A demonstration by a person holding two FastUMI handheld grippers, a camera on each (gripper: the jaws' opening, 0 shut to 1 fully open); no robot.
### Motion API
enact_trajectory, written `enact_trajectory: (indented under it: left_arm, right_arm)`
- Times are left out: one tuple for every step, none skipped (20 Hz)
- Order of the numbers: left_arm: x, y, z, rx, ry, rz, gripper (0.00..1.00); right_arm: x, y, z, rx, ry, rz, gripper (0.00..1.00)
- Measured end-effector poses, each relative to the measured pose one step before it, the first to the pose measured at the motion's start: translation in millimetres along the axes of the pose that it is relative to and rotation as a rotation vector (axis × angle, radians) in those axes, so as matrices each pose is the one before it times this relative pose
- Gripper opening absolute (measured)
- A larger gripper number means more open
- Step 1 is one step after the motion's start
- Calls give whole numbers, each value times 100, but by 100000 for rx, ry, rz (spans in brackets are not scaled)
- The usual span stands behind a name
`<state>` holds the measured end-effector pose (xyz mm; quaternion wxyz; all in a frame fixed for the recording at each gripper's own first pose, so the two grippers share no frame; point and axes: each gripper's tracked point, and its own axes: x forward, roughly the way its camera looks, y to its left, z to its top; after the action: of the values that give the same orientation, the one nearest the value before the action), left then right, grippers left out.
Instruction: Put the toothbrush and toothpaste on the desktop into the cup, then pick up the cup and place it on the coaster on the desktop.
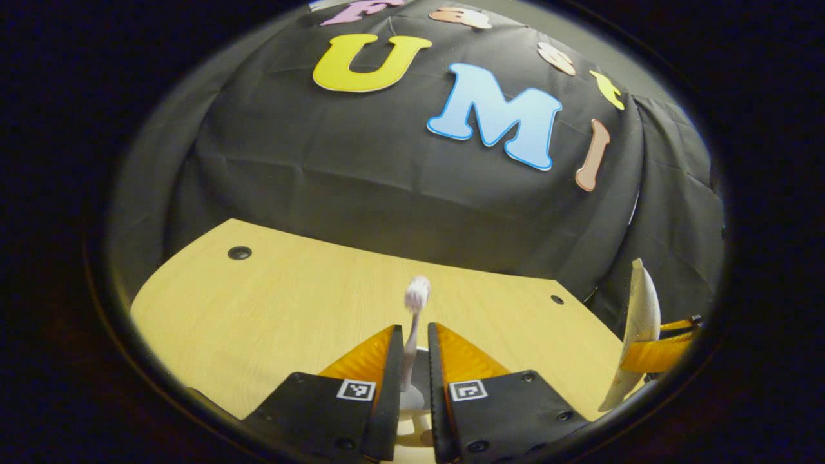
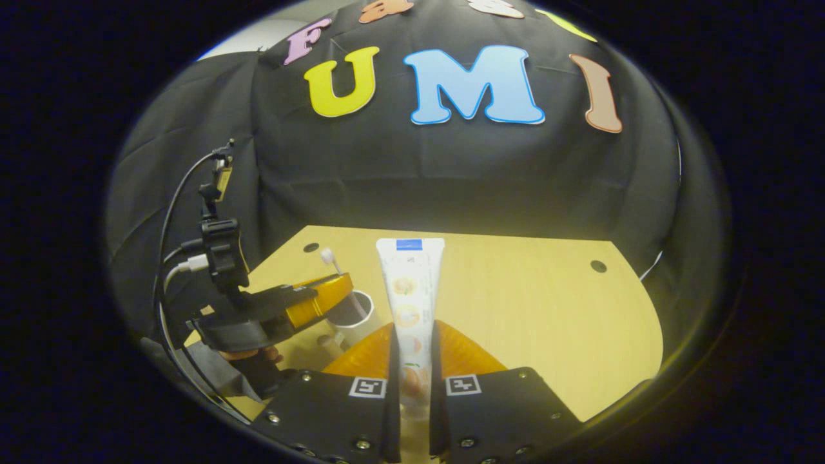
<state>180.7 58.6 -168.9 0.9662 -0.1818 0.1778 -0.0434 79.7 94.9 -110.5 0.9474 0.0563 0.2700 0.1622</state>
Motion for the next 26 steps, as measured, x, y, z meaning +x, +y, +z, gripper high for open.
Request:
enact_trajectory:
  left_arm:
    - [-103,155,-271,428,750,16,32]
    - [-351,-96,16,100,482,-763,36]
    - [-276,-190,191,-71,417,-686,41]
    - [-449,-7,11,-134,198,-347,53]
    - [-379,-17,-7,20,262,-245,61]
    - [-425,151,-88,235,196,897,80]
    - [-499,-31,325,-249,-42,28,82]
    - [-517,172,243,-556,-87,481,82]
    - [-610,294,-85,-785,335,402,82]
    - [-819,175,-154,-1142,486,313,82]
    - [-694,395,-269,-1515,637,438,81]
    - [-742,296,-174,-1895,539,511,94]
    - [-821,422,-118,-1917,240,956,95]
    - [-493,310,-191,-1387,399,465,95]
    - [-598,312,-105,-1454,352,612,95]
    - [-572,252,-127,-1324,616,337,91]
    - [-572,289,-156,-993,426,705,91]
    - [-467,368,-74,-497,-5,785,91]
    - [-454,280,-39,-298,-186,708,92]
    - [-490,307,-61,-361,-64,861,93]
    - [-416,156,-129,-562,126,112,92]
    - [-356,174,-130,-532,134,352,92]
    - [-385,63,-219,-298,361,167,92]
    - [-388,64,-278,-202,482,382,93]
    - [-255,38,-306,-124,392,14,93]
    - [-301,-5,-186,339,334,340,93]
  right_arm:
    - [373,442,354,-147,-368,990,18]
    - [298,276,50,-132,-364,843,18]
    - [349,372,369,-97,-664,892,18]
    - [404,444,306,-40,-544,1020,18]
    - [399,402,373,87,-598,1024,18]
    - [605,436,420,227,-837,1149,15]
    - [440,399,318,286,-769,1117,18]
    - [587,374,260,365,-969,974,18]
    - [631,389,321,-82,-52,1290,18]
    - [669,355,203,-103,-297,959,18]
    - [532,376,331,-230,-797,1126,18]
    - [545,398,320,-293,-1097,1403,18]
    - [596,316,369,-176,-650,1491,18]
    - [585,415,71,111,-622,1401,18]
    - [661,369,265,472,-388,1407,18]
    - [811,256,145,785,-441,1260,18]
    - [744,234,271,738,-735,960,18]
    - [650,179,140,306,-889,987,18]
    - [711,295,170,123,-727,772,18]
    - [693,288,-6,-283,-633,691,18]
    - [752,284,66,-641,-393,469,18]
    - [627,246,-118,-641,-330,461,18]
    - [609,220,-173,-514,305,507,18]
    - [621,133,-390,-348,607,141,18]
    - [537,147,-342,-379,665,24,18]
    - [420,74,-488,-780,811,-192,18]
